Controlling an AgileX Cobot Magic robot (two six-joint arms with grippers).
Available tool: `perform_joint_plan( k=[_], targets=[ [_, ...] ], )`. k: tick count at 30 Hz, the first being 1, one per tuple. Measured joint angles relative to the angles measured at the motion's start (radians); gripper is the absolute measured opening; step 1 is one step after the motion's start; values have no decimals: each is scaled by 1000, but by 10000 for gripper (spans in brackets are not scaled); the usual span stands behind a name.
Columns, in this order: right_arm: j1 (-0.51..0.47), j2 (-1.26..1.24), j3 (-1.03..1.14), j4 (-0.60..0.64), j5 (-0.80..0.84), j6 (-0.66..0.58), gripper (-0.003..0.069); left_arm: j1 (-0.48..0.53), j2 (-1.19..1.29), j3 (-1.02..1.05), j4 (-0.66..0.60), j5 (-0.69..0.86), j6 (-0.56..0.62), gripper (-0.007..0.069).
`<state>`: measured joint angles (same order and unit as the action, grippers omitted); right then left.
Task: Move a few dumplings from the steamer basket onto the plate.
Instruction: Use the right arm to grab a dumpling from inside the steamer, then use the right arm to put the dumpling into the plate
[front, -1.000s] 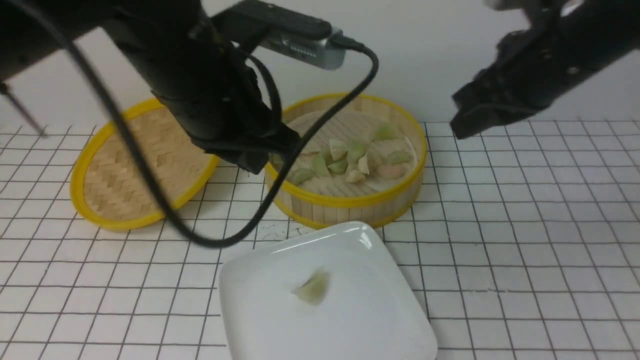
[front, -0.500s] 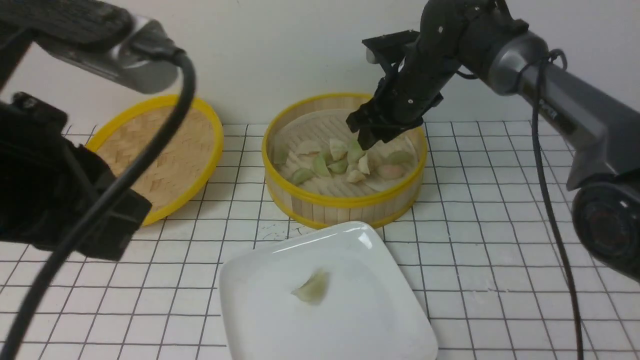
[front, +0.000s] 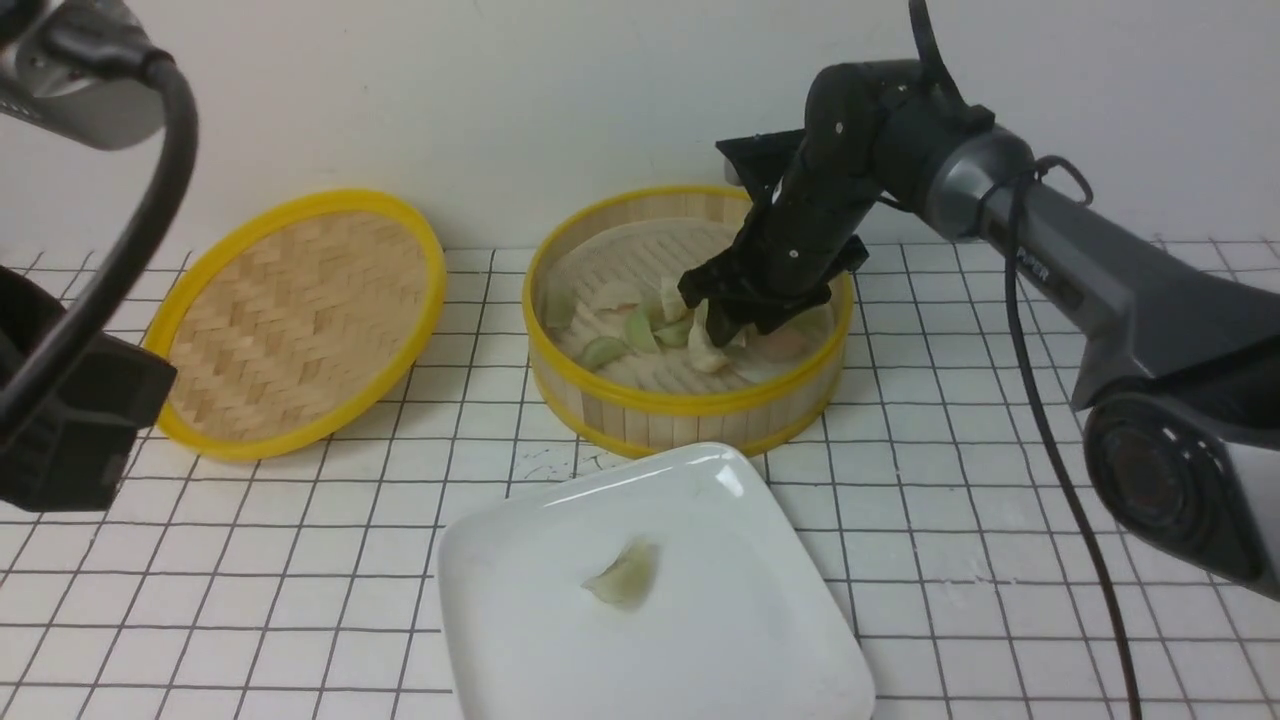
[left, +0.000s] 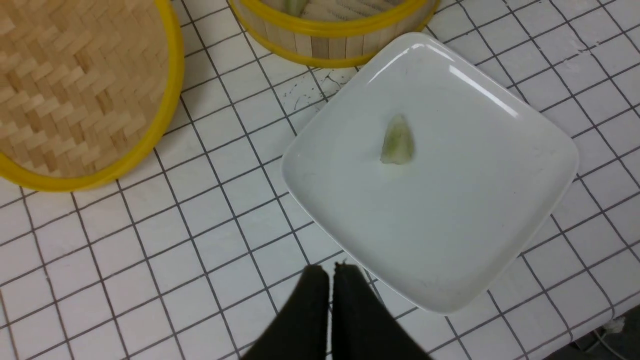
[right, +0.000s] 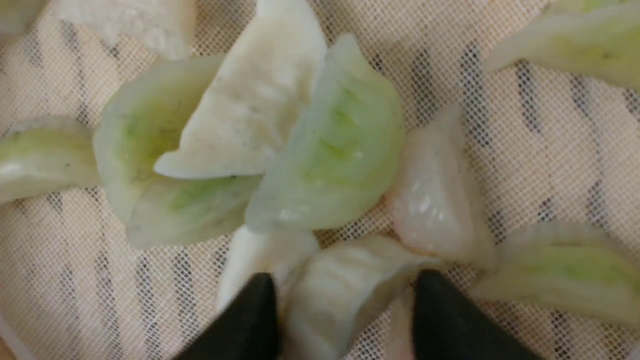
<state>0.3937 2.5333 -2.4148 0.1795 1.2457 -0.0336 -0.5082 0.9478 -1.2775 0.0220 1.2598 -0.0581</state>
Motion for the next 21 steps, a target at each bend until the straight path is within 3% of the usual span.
perform_joint_plan(
  k=[1,2,8,13,21],
  targets=[
    [0,0,0,0,1,0,195,0,0,0,4,0,0,-6],
    [0,-1,0,-4,1,0,162,0,0,0,5,0,0,-6],
    [0,-28,-1,-9,5,-7,167,0,0,0,7,0,0,-6],
    [0,-214,85,20,4,-7,167,0,0,0,8,0,-1,-6],
    [46,-650,629,108,-2,-34,167,0,0,0,7,0,-2,-6]
  ],
)
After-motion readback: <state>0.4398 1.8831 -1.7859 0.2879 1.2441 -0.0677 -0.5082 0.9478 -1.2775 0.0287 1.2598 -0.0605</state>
